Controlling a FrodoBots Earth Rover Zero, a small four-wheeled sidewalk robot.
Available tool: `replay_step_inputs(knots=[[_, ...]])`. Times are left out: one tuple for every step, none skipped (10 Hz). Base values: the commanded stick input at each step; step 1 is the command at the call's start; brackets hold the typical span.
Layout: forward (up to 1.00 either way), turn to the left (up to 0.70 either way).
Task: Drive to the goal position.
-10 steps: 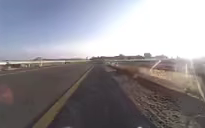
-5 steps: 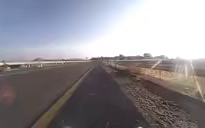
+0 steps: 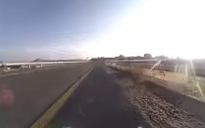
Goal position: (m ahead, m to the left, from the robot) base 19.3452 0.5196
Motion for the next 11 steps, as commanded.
replay_step_inputs(knots=[[0.50, 0.00], [0.50, 0.00], [0.50, 0.00], [0.50, 0.00], [0.50, 0.00], [0.50, 0.00], [0.50, 0.00], [0.50, 0.00], [0.50, 0.00], [0.50, 0.00], [0.50, 0.00]])
